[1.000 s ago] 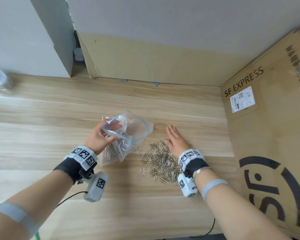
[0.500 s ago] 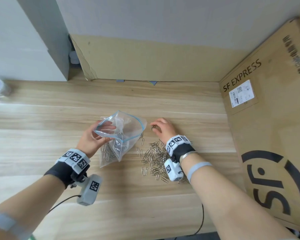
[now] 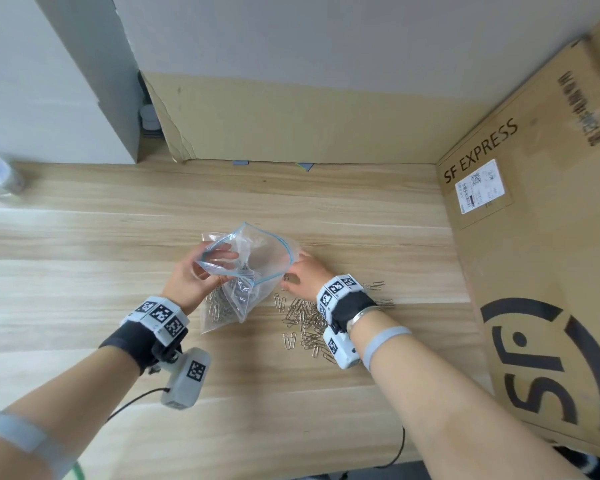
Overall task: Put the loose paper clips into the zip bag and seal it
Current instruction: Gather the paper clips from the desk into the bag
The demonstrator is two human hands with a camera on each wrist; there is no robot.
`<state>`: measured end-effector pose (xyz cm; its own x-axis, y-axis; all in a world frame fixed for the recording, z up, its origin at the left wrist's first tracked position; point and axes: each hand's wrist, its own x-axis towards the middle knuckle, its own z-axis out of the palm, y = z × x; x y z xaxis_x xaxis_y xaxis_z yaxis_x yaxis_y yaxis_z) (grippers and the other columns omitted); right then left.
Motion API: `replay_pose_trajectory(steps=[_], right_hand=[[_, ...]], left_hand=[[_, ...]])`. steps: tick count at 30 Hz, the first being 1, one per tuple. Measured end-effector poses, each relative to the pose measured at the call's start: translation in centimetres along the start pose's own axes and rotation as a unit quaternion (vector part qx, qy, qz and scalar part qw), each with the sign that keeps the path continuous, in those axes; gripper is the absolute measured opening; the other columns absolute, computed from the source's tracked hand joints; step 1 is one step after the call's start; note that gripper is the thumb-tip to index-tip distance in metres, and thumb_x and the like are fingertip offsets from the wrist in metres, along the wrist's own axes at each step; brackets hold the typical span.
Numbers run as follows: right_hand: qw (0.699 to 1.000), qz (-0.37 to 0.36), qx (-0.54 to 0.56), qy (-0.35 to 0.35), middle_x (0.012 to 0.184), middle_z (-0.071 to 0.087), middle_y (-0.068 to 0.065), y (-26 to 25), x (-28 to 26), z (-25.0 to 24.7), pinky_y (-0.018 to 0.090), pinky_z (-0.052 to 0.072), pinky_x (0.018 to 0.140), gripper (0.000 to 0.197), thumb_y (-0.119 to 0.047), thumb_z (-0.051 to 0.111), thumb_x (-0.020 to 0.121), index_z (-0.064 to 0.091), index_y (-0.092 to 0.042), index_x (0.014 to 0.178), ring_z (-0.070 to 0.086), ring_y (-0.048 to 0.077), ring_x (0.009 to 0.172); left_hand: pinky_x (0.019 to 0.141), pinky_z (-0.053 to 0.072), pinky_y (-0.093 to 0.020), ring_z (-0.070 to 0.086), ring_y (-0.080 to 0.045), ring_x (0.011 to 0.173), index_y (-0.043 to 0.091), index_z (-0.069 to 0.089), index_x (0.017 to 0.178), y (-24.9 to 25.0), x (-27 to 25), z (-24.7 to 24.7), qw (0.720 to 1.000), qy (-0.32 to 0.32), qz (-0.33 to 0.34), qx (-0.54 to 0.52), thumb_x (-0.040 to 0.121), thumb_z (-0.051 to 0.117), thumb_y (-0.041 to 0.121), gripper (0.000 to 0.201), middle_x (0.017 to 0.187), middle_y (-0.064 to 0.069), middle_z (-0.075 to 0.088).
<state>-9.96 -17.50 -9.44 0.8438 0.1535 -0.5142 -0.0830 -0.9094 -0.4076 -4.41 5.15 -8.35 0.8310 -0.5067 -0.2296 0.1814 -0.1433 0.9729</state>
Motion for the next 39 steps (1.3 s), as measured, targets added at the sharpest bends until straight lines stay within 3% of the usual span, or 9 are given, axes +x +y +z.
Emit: replay_pose_trajectory(steps=[6,11,14,18,23,27,32,35,39], right_hand=[[1.000,0.025,-0.008,0.011,0.132,0.049,-0.008,2.4,-5.0,-0.1,0.046,0.033,0.106,0.032,-0.042,0.054,0.085,0.055,-0.037,0.116,0.039,0.016,0.124],[0.993,0.096,-0.059,-0.044,0.153,-0.004,-0.011,3.7,-8.0,0.4,0.056,0.008,0.111,0.100,-0.061,0.070,0.059,0.002,-0.060,0.132,0.002,0.023,0.138],[0.985,0.094,-0.119,-0.080,0.153,-0.018,-0.009,3.6,-8.5,2.0,0.057,0.001,0.109,0.115,-0.061,0.075,0.051,-0.008,-0.062,0.129,-0.009,0.029,0.139],[0.991,0.076,-0.095,-0.051,0.153,0.000,-0.012,3.3,-7.8,2.6,0.055,0.009,0.110,0.090,-0.053,0.074,0.058,0.019,-0.061,0.129,0.004,0.029,0.137],[0.999,0.032,0.000,0.036,0.136,0.040,-0.002,3.2,-6.8,1.7,0.035,0.032,0.105,0.042,-0.030,0.066,0.078,0.056,-0.036,0.118,0.036,0.017,0.120],[0.995,0.025,0.035,0.088,0.119,0.054,0.008,2.7,-6.1,1.9,0.023,0.033,0.094,0.024,-0.013,0.061,0.083,0.066,-0.015,0.107,0.051,0.024,0.110],[0.989,0.070,0.087,0.098,0.118,0.058,0.006,2.4,-5.9,1.5,0.026,0.041,0.097,0.024,-0.006,0.057,0.085,0.067,-0.014,0.105,0.056,0.020,0.103],[0.971,0.109,0.153,0.150,0.109,0.064,0.005,2.6,-6.4,1.0,0.019,0.052,0.071,0.024,0.001,0.057,0.083,0.069,-0.014,0.096,0.060,0.016,0.073],[0.961,0.141,0.185,0.148,0.116,0.063,0.006,2.5,-7.2,-0.2,0.008,0.037,0.037,0.021,-0.004,0.055,0.087,0.069,-0.016,0.096,0.056,-0.007,0.046]], left_hand=[[0.076,0.053,-0.018,0.066,-0.007,0.087,0.023,0.055,0.104,0.0,0.0,0.7,1.000,-0.015,0.004,0.003,0.068,0.070,0.004,0.043,0.093,0.020,0.070],[0.076,0.052,-0.016,0.066,-0.003,0.085,0.024,0.055,0.103,-0.1,0.0,1.4,1.000,-0.017,0.004,0.006,0.070,0.068,-0.001,0.044,0.090,0.023,0.070],[0.076,0.052,-0.015,0.066,-0.003,0.085,0.024,0.055,0.103,-0.2,0.0,1.5,1.000,-0.018,0.002,0.009,0.070,0.068,-0.002,0.044,0.090,0.022,0.070],[0.076,0.053,-0.017,0.066,-0.004,0.085,0.024,0.055,0.102,-0.3,-0.2,1.3,1.000,-0.015,-0.005,0.009,0.070,0.068,-0.001,0.043,0.089,0.021,0.070],[0.077,0.053,-0.017,0.066,-0.002,0.085,0.026,0.055,0.100,-0.4,-0.2,1.5,1.000,-0.009,-0.005,0.011,0.070,0.068,-0.002,0.043,0.088,0.023,0.070],[0.079,0.052,-0.016,0.066,-0.002,0.085,0.027,0.055,0.100,-0.4,-0.2,1.6,1.000,-0.004,-0.005,0.012,0.069,0.069,0.000,0.044,0.087,0.023,0.070],[0.081,0.051,-0.016,0.065,-0.001,0.087,0.029,0.055,0.099,-0.3,-0.2,1.5,1.000,0.000,-0.006,0.015,0.068,0.071,0.001,0.045,0.087,0.022,0.070],[0.082,0.050,-0.015,0.064,-0.001,0.088,0.029,0.055,0.101,-0.2,-0.2,1.5,1.000,-0.009,-0.008,0.020,0.069,0.071,0.001,0.046,0.088,0.023,0.069],[0.085,0.048,-0.017,0.063,0.000,0.091,0.027,0.054,0.105,-0.1,0.0,1.5,0.999,-0.015,-0.009,0.028,0.069,0.071,0.002,0.047,0.090,0.024,0.069]])
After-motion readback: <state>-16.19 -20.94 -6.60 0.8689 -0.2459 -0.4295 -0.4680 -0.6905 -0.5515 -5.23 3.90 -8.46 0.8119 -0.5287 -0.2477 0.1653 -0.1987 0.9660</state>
